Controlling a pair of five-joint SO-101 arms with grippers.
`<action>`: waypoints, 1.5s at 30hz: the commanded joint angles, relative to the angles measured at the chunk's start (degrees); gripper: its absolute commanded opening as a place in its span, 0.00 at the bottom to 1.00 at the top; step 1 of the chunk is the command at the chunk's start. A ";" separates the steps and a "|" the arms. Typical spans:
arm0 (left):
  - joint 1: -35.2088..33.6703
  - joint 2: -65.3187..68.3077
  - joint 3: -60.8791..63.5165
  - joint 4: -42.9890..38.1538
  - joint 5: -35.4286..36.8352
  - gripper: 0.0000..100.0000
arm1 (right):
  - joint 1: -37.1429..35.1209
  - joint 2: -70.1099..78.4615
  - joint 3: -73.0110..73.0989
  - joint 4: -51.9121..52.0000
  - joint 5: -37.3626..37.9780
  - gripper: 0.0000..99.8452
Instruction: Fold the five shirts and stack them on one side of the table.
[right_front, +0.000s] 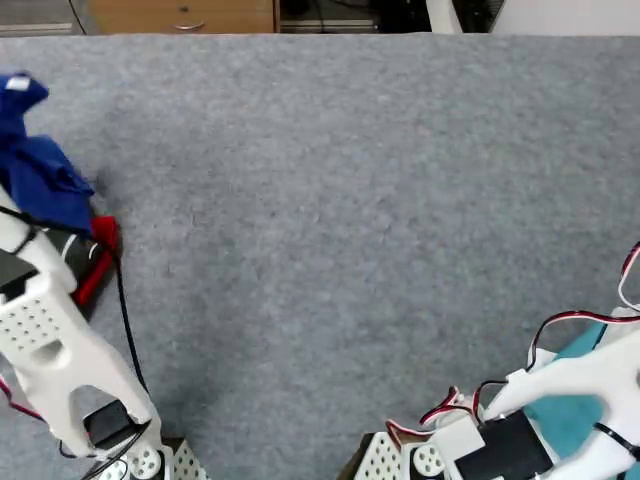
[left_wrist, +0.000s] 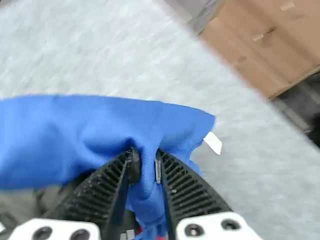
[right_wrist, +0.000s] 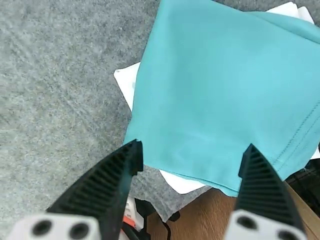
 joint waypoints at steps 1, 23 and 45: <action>8.53 -9.63 -2.64 0.70 0.35 0.02 | -1.10 -2.15 0.13 0.09 -1.85 0.31; 50.46 -28.97 66.81 -7.47 -1.05 0.02 | -6.46 -2.15 -2.59 -3.78 -1.76 0.31; 41.76 -49.54 88.88 0.44 -5.98 0.24 | -79.60 13.67 -10.24 -17.41 -26.99 0.31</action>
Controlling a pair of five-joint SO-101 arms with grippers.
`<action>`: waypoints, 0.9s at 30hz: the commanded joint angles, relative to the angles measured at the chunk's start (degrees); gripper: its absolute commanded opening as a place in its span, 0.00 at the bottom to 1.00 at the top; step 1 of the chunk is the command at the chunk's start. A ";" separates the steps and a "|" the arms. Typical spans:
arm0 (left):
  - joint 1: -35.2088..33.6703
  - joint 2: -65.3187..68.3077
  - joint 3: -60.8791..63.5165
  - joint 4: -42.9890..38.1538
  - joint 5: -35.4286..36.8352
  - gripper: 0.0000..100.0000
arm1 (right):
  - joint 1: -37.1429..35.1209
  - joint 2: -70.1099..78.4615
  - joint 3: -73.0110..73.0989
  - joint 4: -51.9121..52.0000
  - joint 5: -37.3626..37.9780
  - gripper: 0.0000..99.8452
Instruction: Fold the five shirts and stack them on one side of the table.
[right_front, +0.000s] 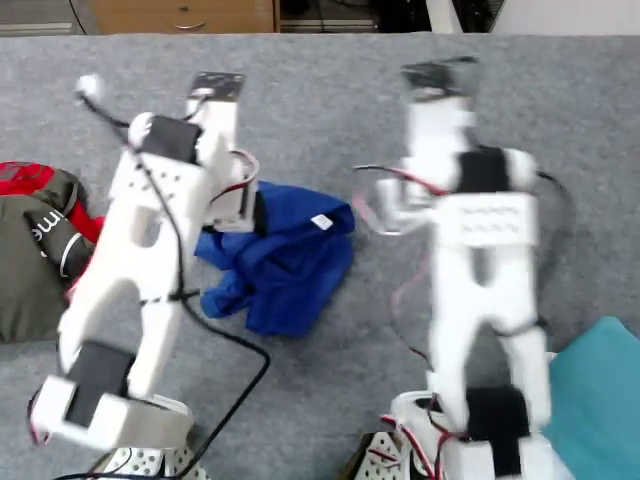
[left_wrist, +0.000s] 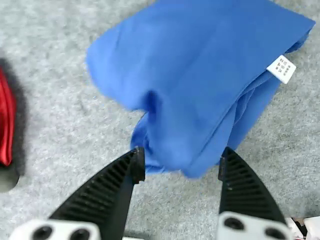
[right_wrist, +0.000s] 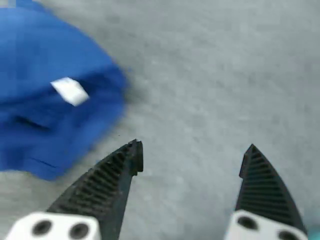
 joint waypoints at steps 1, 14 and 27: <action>-3.60 -10.07 4.48 0.53 -0.70 0.24 | -8.13 8.22 -4.26 -5.89 -4.66 0.31; -25.76 -24.75 22.15 -7.21 -0.88 0.24 | -13.93 43.30 -30.02 1.32 -9.93 0.14; -27.69 -29.67 39.82 -16.79 -7.65 0.24 | -5.67 51.74 -47.96 15.65 -9.58 0.00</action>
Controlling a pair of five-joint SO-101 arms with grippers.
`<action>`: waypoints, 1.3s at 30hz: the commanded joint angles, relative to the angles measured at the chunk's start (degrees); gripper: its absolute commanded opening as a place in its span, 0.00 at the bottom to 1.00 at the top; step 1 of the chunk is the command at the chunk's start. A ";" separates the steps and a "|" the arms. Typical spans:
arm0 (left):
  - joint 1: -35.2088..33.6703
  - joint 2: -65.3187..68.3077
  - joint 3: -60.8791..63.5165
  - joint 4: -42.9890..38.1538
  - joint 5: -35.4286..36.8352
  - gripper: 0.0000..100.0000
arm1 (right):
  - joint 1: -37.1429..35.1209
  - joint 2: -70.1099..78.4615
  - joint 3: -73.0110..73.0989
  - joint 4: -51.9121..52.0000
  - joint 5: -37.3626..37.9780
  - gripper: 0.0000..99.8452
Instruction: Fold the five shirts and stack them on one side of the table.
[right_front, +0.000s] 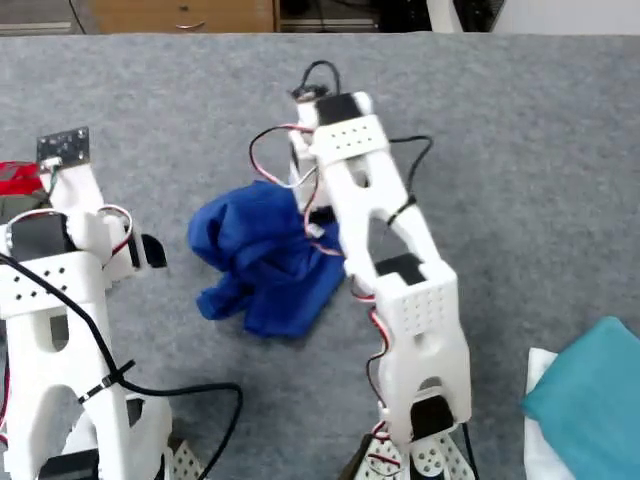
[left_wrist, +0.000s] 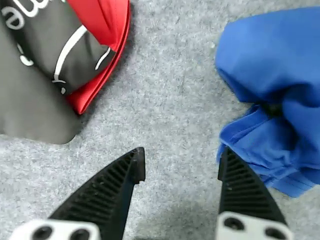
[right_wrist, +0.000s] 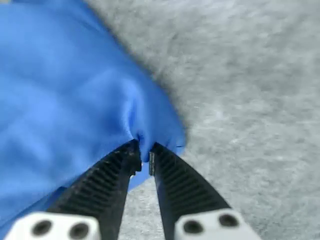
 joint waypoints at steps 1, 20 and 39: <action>-0.44 -1.54 3.52 -3.78 -0.44 0.24 | 5.41 -1.45 -3.12 1.49 -0.18 0.00; -0.18 -1.10 7.74 -6.24 -0.26 0.24 | 23.78 -16.48 12.44 1.32 7.30 0.00; 13.45 -1.01 8.00 -9.49 1.32 0.24 | 49.54 -16.22 12.62 -13.19 16.44 0.00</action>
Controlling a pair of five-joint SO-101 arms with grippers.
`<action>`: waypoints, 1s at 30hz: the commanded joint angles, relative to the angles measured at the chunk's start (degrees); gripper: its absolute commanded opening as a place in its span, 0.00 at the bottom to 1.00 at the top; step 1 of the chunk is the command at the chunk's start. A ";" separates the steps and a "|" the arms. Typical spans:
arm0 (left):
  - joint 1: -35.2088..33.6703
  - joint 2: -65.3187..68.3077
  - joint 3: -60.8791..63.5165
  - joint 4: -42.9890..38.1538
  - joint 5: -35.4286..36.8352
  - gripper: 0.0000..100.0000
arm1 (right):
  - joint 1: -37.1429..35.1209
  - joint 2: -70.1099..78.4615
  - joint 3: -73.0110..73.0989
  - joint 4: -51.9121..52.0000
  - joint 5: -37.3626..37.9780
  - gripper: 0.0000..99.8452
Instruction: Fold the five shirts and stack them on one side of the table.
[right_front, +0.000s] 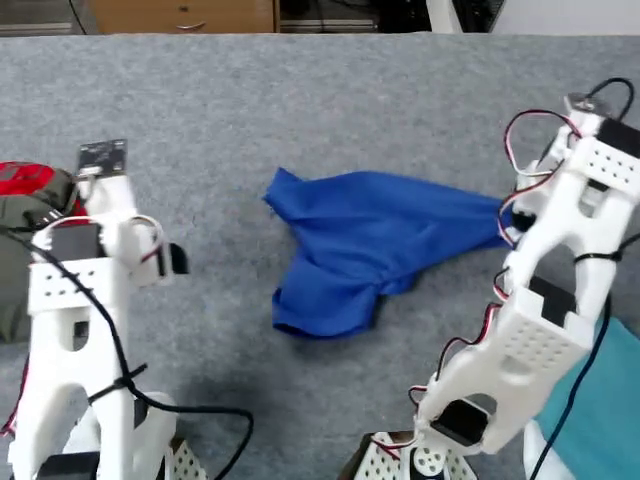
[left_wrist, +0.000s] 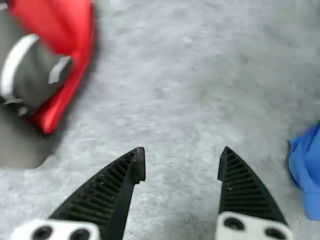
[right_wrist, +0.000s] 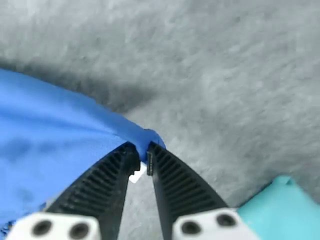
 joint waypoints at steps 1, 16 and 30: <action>6.33 -0.84 -0.35 -0.88 2.73 0.24 | 1.63 -3.65 -0.04 -4.48 0.35 0.01; 12.48 8.57 -0.70 -6.59 7.74 0.24 | -4.53 4.97 -0.40 -14.95 0.35 0.01; 12.66 16.92 -5.10 -6.42 7.74 0.24 | -7.25 14.11 -1.54 -18.20 0.35 0.01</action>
